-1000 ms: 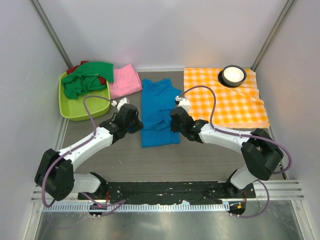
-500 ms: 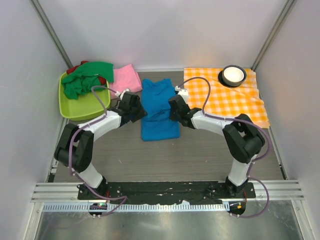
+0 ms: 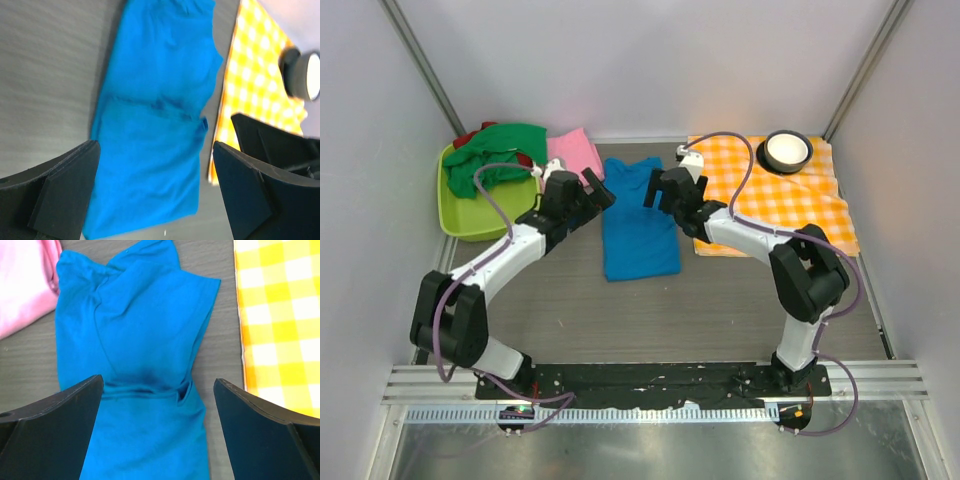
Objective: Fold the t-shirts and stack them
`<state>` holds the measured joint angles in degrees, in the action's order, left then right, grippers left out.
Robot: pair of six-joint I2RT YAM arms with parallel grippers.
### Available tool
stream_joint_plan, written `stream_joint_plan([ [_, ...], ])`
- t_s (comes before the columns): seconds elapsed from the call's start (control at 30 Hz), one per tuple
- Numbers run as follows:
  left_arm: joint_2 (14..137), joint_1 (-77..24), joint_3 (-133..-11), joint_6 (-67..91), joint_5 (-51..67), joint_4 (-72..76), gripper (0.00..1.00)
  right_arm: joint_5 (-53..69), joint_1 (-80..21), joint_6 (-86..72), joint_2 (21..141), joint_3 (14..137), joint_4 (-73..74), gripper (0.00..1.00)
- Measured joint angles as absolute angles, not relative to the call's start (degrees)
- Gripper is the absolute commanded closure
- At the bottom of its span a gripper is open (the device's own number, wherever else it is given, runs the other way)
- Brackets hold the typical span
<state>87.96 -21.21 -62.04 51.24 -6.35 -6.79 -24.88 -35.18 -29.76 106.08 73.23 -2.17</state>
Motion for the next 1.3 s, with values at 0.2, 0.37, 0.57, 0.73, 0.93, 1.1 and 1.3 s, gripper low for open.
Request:
stream_joint_plan([
  [0.2,80.82,-29.32,-50.02,53.71,-4.38,-4.78,0.0,-25.78,-40.62,-29.41,97.73,64.84,-0.51,0.01],
  [0.37,80.9,-35.07,-41.52,56.1,-3.51,-3.36,0.0,-23.83,-42.92,-31.46,91.05,54.39,1.48,0.02],
  [0.57,80.9,-36.91,-36.69,57.49,-4.51,-2.48,0.0,-23.4,-43.03,-33.41,85.03,43.77,2.26,0.03],
  [0.73,80.82,-36.91,-36.23,57.69,-6.24,-2.2,0.0,-23.38,-43.33,-33.89,82.85,40.42,1.45,0.03],
  [0.93,80.88,-36.91,-36.23,57.52,-9.39,-2.13,0.0,-22.92,-43.33,-34.41,82.87,39.55,-0.08,0.04],
  [1.1,82.24,-36.84,-36.47,57.63,-10.92,-0.91,0.19,-22.2,-43.33,-34.85,83.13,39.53,-1.39,0.04],
  [1.3,85.12,-36.67,-36.4,58.67,-11.0,2.46,0.67,-21.04,-43.33,-36.01,84.97,39.53,-2.35,0.05],
])
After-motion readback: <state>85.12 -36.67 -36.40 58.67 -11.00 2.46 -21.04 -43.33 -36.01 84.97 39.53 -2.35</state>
